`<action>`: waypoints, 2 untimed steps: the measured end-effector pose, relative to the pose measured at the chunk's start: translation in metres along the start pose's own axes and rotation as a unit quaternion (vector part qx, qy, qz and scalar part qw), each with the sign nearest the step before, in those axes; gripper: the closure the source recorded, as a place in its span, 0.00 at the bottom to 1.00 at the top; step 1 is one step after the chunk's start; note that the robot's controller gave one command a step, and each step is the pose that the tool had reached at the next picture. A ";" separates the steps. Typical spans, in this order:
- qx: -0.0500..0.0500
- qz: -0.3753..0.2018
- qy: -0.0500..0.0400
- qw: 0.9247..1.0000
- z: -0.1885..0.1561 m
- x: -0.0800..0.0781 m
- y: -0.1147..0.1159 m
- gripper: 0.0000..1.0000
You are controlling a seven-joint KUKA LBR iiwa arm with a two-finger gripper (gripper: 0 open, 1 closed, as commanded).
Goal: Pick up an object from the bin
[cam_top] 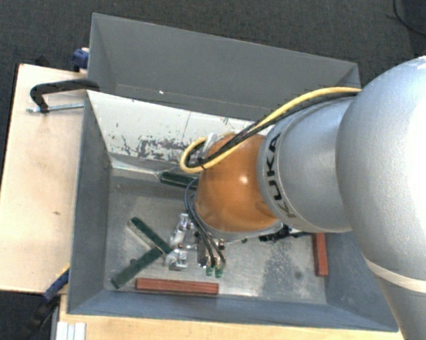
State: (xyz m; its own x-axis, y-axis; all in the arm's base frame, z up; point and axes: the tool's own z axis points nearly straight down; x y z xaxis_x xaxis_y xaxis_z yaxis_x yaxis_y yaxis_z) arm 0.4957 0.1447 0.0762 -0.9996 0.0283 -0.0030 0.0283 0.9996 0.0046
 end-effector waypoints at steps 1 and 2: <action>0.000 0.000 0.000 1.000 0.000 0.000 0.000 1.00; 0.001 -0.049 -0.004 0.999 -0.174 -0.036 -0.013 1.00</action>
Offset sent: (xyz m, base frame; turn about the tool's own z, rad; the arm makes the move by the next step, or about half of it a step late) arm 0.0329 -0.0154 0.1697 -0.0980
